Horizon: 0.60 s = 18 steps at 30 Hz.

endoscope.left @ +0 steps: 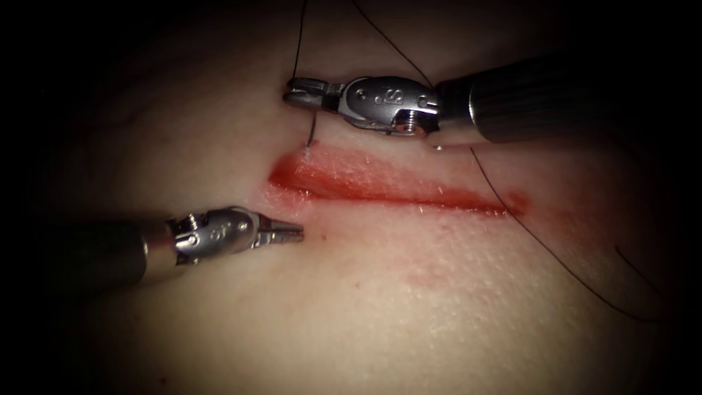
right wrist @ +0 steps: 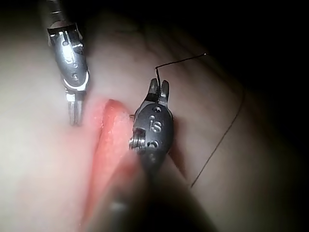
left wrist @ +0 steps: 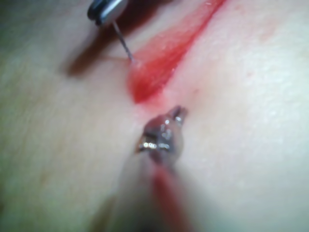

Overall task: Wound Closure
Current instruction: Use the right gripper to pass the needle through the top of the cut.

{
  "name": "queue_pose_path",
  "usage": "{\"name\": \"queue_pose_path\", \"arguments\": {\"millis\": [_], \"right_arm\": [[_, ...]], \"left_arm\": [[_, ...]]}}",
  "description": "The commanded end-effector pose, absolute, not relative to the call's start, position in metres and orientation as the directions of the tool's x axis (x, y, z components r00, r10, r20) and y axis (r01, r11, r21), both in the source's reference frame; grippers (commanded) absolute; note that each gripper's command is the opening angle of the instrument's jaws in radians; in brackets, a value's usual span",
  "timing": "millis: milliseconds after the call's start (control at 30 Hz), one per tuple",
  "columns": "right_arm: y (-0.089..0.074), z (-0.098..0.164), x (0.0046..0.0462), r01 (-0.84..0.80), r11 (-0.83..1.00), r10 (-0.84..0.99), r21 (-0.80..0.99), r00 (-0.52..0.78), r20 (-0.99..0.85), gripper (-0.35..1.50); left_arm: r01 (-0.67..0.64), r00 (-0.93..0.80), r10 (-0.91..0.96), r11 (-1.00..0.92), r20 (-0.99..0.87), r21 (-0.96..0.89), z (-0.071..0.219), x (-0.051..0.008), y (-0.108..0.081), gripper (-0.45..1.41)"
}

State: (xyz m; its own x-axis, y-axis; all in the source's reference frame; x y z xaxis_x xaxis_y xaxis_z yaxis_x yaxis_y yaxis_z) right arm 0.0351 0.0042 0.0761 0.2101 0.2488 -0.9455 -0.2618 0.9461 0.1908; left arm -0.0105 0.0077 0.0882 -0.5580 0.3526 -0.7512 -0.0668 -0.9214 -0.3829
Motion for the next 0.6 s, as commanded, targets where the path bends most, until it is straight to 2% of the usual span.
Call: {"name": "queue_pose_path", "arguments": {"millis": [33, 600], "right_arm": [[0.0039, 0.0769, 0.0357, -0.259, 0.942, 0.27, 0.214, 0.201, -0.942, -0.35], [0.0018, 0.0786, 0.036, -0.253, 0.86, 0.481, 0.443, 0.113, -0.869, -0.35]], "left_arm": [[-0.066, -0.557, 0.354, -0.921, -0.752, -0.385, 0.0889, -0.0111, 0.0075, -0.35], [-0.063, -0.564, 0.352, -0.921, -0.747, -0.386, 0.0889, -0.011, 0.0075, -0.35]]}}
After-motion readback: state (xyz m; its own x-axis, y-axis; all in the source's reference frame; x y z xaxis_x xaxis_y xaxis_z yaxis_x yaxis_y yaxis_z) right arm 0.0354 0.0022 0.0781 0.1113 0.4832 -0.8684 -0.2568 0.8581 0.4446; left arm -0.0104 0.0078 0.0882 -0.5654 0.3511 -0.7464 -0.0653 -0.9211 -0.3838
